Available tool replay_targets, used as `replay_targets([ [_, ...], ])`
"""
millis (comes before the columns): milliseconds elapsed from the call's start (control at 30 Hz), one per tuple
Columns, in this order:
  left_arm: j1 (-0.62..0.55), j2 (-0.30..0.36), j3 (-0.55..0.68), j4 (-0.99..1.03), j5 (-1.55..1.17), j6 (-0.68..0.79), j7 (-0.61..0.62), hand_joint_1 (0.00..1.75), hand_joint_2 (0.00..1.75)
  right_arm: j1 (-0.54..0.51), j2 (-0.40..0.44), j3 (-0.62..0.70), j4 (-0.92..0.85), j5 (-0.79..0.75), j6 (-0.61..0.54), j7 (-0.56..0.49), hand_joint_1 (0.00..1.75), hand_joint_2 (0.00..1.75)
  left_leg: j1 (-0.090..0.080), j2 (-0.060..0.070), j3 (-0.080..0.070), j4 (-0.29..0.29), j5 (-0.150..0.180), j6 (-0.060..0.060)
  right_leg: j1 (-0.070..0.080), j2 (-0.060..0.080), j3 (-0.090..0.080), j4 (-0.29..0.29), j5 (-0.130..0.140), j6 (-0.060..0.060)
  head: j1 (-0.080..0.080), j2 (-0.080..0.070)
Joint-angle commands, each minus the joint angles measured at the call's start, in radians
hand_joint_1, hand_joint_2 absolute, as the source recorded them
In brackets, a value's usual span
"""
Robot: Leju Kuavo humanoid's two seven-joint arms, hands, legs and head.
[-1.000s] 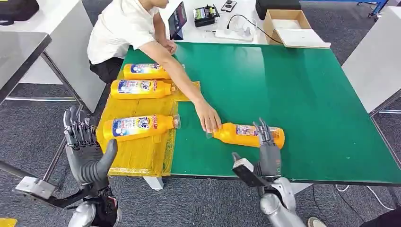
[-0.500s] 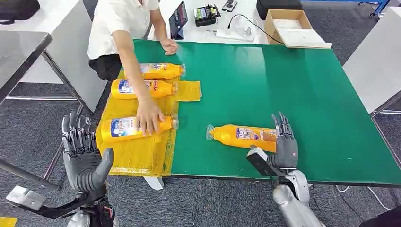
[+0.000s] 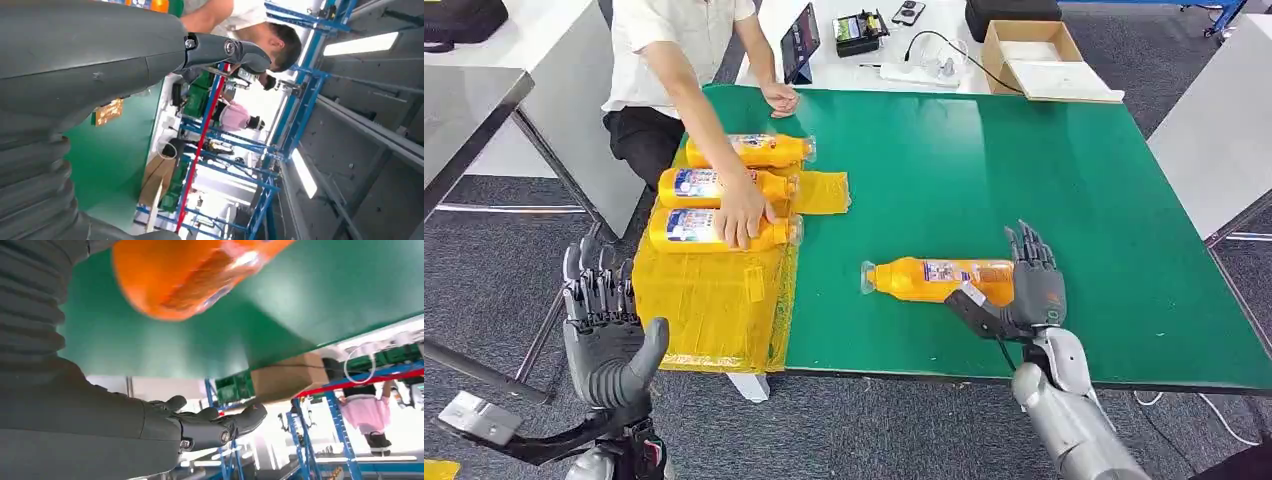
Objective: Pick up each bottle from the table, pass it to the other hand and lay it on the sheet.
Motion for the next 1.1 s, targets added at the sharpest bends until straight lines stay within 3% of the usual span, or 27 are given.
replay_targets([
  [33,-0.041,-0.012,-0.007,0.107,0.009,0.004,0.050,0.00,1.75,-0.219,0.038,0.140,0.327,0.058,0.364,0.125,0.00,1.75,-0.001,0.003,0.004,-0.001,-0.001,0.001,0.000,0.002,0.003,-0.001,0.000,-0.002,0.000,0.000],
  [233,-0.040,-0.011,-0.018,0.125,-0.015,0.019,0.094,0.00,1.75,-0.236,0.036,0.181,0.348,0.099,0.407,0.259,0.00,1.75,-0.001,0.001,0.004,-0.001,-0.001,0.001,0.000,-0.001,0.003,0.000,-0.001,-0.001,-0.001,0.000],
  [500,-0.048,0.006,-0.044,0.128,-0.025,0.001,0.132,0.00,1.75,-0.228,0.055,0.164,0.352,0.060,0.458,0.227,0.00,1.75,-0.001,0.001,0.007,-0.002,-0.001,0.002,0.000,-0.002,0.006,-0.002,-0.001,-0.003,0.000,0.000],
  [1033,-0.064,0.007,-0.058,0.125,-0.045,0.000,0.125,0.00,1.75,-0.216,0.071,0.190,0.350,0.064,0.402,0.171,0.00,1.75,0.000,0.000,0.004,-0.001,0.000,0.001,0.001,-0.002,0.004,-0.001,-0.001,-0.001,0.000,0.000],
  [1067,-0.066,0.011,-0.062,0.127,-0.046,-0.002,0.123,0.00,1.75,-0.213,0.067,0.192,0.345,0.058,0.400,0.145,1.62,1.75,0.000,0.000,0.004,-0.001,0.000,0.001,0.000,-0.002,0.003,-0.001,-0.001,-0.001,0.000,0.000],
  [1100,-0.068,0.011,-0.064,0.128,-0.045,-0.004,0.121,0.00,1.75,-0.210,0.066,0.190,0.345,0.052,0.398,0.135,1.75,1.75,0.000,0.001,0.006,-0.002,-0.001,0.002,0.001,-0.002,0.005,-0.002,-0.001,-0.002,0.000,0.000],
])
